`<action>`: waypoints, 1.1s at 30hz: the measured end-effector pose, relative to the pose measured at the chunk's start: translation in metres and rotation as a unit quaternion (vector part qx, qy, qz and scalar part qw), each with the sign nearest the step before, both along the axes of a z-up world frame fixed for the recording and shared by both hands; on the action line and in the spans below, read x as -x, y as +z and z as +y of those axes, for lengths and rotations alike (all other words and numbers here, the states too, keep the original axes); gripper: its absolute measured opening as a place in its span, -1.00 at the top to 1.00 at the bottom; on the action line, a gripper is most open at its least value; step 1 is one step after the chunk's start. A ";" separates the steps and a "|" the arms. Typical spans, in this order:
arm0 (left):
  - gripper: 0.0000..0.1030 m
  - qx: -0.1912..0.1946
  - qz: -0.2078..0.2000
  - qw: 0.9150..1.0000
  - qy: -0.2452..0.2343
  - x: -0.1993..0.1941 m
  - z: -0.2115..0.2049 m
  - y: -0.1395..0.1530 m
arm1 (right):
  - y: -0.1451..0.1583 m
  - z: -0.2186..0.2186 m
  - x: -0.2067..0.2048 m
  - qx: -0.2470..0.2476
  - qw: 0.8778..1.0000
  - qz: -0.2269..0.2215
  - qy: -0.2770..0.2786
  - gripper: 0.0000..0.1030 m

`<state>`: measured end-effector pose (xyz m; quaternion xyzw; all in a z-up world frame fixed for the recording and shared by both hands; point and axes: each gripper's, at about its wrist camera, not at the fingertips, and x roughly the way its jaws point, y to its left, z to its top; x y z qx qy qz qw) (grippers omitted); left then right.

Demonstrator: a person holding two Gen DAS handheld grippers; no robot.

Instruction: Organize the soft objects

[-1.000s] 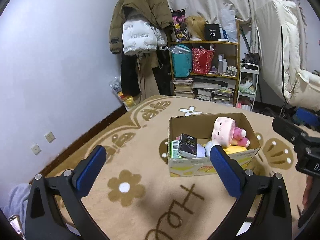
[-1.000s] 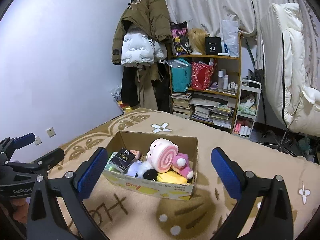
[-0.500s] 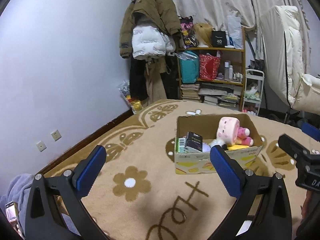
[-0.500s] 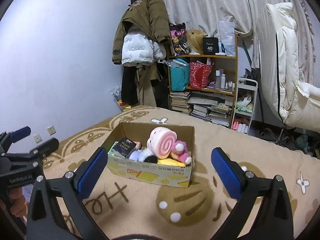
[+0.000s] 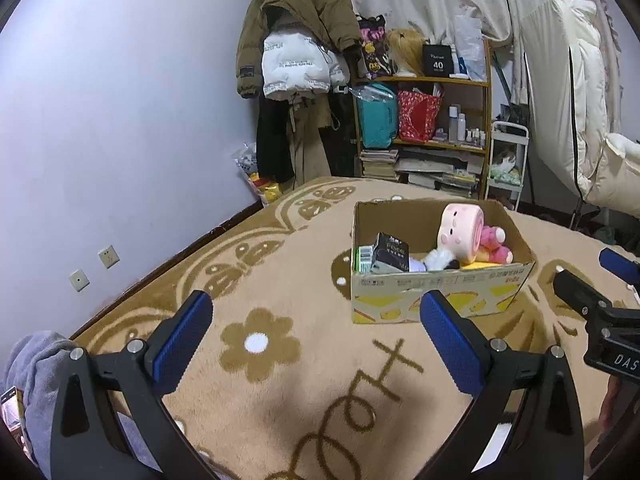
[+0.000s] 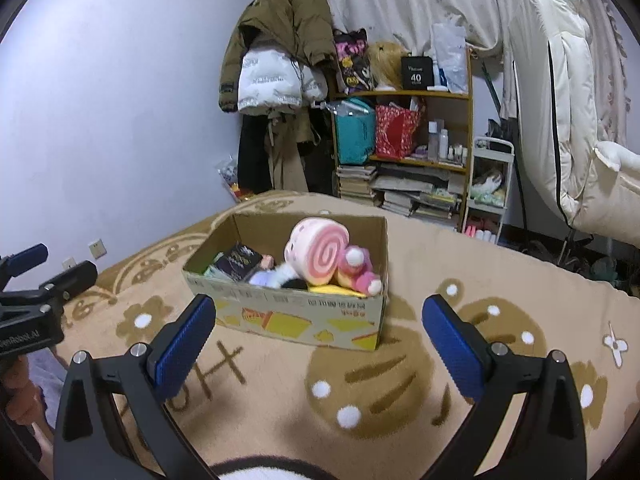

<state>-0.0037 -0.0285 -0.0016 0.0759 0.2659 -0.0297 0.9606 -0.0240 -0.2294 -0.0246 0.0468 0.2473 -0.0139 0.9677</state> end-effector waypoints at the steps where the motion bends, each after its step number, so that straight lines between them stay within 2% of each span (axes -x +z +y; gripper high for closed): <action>1: -0.99 -0.001 0.001 1.000 -0.001 0.000 -0.001 -0.001 | -0.001 0.000 0.000 0.001 1.000 0.002 -0.001 -1.00; 7: -0.99 0.003 0.013 1.000 -0.002 -0.003 -0.002 -0.007 | -0.004 -0.004 -0.001 -0.005 1.000 0.004 -0.007 -1.00; 13: -0.99 -0.023 0.005 1.000 -0.004 -0.003 -0.010 -0.013 | -0.006 -0.003 -0.002 -0.003 1.000 0.008 -0.009 -1.00; 33: -0.99 -0.015 0.004 1.000 0.001 -0.008 -0.009 -0.016 | -0.011 -0.005 -0.007 -0.005 1.000 0.012 -0.009 -1.00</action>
